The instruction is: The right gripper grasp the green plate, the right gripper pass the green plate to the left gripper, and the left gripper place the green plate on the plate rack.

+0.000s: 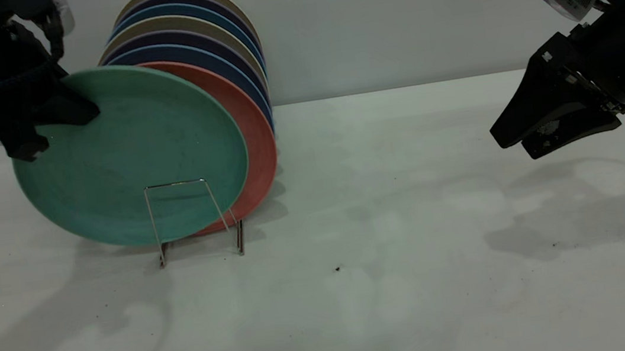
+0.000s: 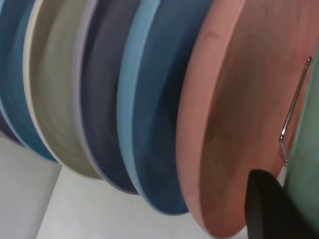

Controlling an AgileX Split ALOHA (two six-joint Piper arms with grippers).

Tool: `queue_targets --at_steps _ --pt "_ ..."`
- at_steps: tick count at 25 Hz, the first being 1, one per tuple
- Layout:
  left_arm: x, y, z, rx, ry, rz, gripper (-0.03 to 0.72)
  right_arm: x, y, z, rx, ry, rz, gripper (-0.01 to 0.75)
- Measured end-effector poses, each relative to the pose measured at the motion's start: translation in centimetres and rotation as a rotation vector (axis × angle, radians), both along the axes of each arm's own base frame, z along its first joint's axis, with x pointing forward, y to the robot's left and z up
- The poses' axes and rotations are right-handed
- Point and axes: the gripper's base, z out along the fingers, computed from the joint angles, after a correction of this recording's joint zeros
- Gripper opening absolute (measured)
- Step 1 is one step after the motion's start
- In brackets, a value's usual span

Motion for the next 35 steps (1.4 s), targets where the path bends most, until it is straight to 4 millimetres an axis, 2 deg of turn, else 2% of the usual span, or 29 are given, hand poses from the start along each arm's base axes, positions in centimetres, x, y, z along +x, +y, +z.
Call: queue_targets --at_steps 3,10,22,25,30,32,35 --pt "0.2 -0.1 0.2 -0.003 -0.007 -0.003 0.127 0.0 0.0 0.0 0.000 0.000 0.000 0.563" --pt "0.5 -0.3 0.7 -0.017 -0.014 -0.020 0.253 0.0 0.0 0.0 -0.001 0.000 -0.001 0.563" --pt "0.5 -1.2 2.1 -0.086 0.005 -0.109 0.265 0.0 0.0 0.0 -0.001 -0.001 0.000 0.563" --pt "0.1 -1.2 3.7 -0.087 -0.038 -0.111 0.265 0.0 0.0 0.0 -0.002 -0.001 -0.001 0.563" --pt "-1.1 -1.1 7.6 -0.150 -0.112 -0.054 0.272 -0.2 0.2 0.2 0.023 0.015 0.022 0.563" --pt "-1.6 -1.2 9.0 -0.269 -0.085 0.052 0.298 -0.1 0.3 0.7 0.049 0.019 0.044 0.563" --pt "-2.0 -1.0 10.1 -0.489 0.013 0.266 0.395 0.1 0.5 2.6 0.041 -0.006 0.073 0.555"
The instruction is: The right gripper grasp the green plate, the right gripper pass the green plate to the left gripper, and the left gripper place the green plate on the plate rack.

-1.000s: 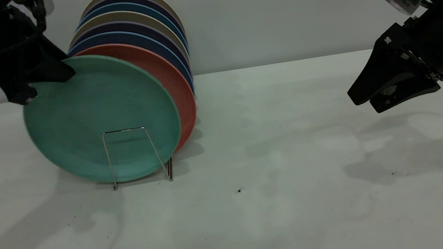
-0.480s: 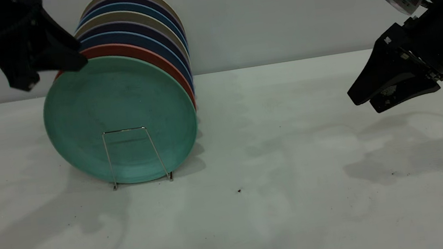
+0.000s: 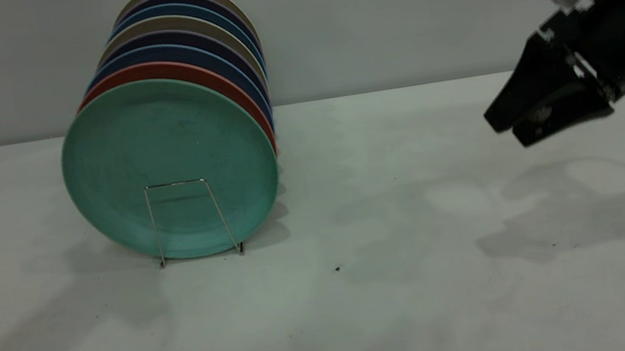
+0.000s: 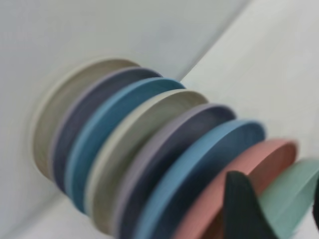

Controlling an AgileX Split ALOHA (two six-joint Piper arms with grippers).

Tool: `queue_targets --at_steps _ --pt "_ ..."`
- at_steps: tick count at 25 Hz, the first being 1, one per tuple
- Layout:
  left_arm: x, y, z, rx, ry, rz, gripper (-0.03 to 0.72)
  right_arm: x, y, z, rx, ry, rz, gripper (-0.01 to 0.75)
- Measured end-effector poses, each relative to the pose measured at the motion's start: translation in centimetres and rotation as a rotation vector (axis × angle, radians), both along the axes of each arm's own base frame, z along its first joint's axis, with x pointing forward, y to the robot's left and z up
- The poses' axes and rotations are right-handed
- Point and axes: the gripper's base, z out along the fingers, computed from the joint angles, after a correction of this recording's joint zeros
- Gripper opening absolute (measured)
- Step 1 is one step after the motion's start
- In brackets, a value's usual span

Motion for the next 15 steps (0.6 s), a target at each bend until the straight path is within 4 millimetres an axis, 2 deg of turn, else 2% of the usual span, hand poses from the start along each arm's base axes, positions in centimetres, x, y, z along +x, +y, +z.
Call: queue_targets --at_steps 4,6,11,15 --pt "-0.4 0.7 -0.3 -0.219 0.222 0.184 0.575 -0.9 0.8 4.6 -0.157 -0.060 0.041 0.541" --pt "-0.8 1.2 -0.7 -0.270 0.338 0.254 0.628 -1.9 1.4 7.1 -0.282 -0.083 0.046 0.540" --pt "-2.7 2.5 -1.1 -0.199 0.540 0.438 0.627 -5.6 3.0 13.2 -0.557 -0.111 -0.035 0.538" --pt "-4.1 3.6 0.5 -0.158 0.535 0.574 0.582 -9.0 4.4 16.8 -0.680 -0.121 -0.103 0.538"
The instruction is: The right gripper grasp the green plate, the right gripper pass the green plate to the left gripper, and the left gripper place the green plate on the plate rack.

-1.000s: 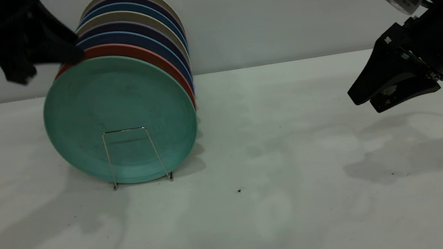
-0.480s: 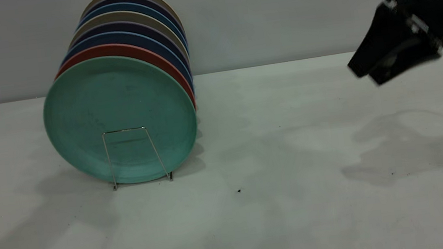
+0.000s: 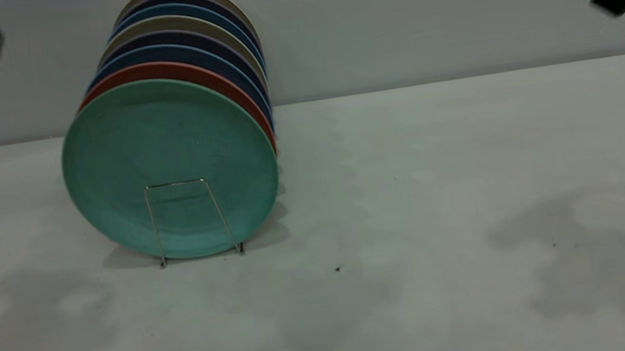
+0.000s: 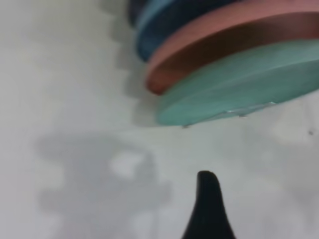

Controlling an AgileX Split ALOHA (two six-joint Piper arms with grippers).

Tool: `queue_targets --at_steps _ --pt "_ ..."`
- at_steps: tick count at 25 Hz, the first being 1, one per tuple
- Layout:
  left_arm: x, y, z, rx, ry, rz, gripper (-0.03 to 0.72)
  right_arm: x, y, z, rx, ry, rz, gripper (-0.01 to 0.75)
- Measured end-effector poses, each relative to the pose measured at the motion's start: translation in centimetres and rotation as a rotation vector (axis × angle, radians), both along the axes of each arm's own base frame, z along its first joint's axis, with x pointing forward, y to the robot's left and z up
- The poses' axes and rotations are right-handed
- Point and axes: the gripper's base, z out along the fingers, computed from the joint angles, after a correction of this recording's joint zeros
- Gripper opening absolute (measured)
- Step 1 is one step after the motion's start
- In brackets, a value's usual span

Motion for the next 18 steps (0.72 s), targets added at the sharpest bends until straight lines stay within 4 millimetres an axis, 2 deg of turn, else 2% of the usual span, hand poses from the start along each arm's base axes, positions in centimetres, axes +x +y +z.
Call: queue_targets --at_steps 5,9,14,18 --pt "-2.7 0.2 2.8 0.017 -0.028 0.007 0.526 -3.9 1.0 3.3 -0.109 -0.071 -0.032 0.538" --pt "-5.5 0.1 4.3 0.017 0.012 -0.026 0.512 -7.6 0.0 5.4 -0.085 -0.151 -0.047 0.538" --pt "-10.6 0.2 4.9 0.025 -0.031 -0.049 0.512 -13.5 -2.6 5.5 -0.039 -0.192 -0.034 0.538" --pt "-14.9 0.3 3.9 0.039 -0.082 -0.070 0.512 -18.0 -4.3 5.0 0.016 -0.239 -0.001 0.538"
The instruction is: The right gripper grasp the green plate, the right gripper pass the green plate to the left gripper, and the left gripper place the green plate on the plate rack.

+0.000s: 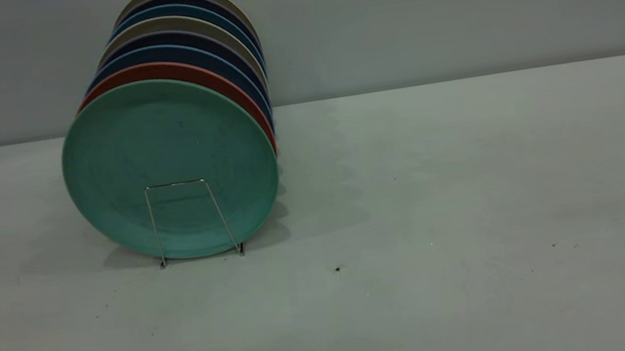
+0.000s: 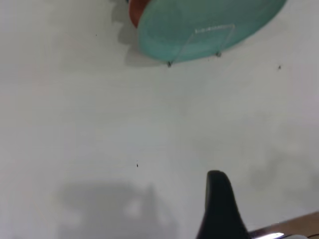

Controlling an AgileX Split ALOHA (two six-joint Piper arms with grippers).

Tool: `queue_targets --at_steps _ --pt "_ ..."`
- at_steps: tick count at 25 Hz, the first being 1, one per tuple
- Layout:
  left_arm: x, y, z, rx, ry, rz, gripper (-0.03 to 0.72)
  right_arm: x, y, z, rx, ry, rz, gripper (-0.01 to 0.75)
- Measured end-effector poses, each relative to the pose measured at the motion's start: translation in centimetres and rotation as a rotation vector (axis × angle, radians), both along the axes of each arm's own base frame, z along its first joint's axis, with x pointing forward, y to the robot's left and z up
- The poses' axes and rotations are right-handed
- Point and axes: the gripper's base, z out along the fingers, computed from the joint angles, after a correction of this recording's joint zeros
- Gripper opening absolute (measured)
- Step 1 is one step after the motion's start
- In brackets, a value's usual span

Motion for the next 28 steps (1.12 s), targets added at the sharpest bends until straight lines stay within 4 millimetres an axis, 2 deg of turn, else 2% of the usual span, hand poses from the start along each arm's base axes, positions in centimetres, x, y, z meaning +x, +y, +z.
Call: queue_targets --at_steps 4,7,12,15,18,22,28 --pt "-4.0 0.1 -1.2 0.010 -0.076 -0.015 0.512 -4.1 -1.1 -1.0 0.072 -0.054 0.102 0.538" --pt "-6.5 0.1 -2.1 0.017 -0.138 -0.025 0.512 -6.5 -1.5 -2.4 0.100 -0.091 0.217 0.538" --pt "-9.5 0.2 -4.1 0.021 -0.206 -0.031 0.512 -8.4 -1.7 -5.0 0.154 -0.215 0.324 0.538" --pt "-10.7 0.2 -4.9 0.023 -0.204 -0.041 0.512 -9.0 -2.1 -7.0 0.148 -0.226 0.333 0.538" --pt "-11.4 0.2 -5.0 0.024 -0.235 -0.044 0.512 -9.8 -2.4 -8.1 0.143 -0.209 0.337 0.538" --pt "-12.2 0.2 -4.9 0.019 -0.261 -0.043 0.512 -10.7 -2.8 -8.2 0.154 -0.229 0.342 0.538" --pt "-13.2 0.3 -5.4 0.037 -0.170 -0.054 0.512 -11.6 -3.1 -8.1 0.209 -0.267 0.312 0.538"
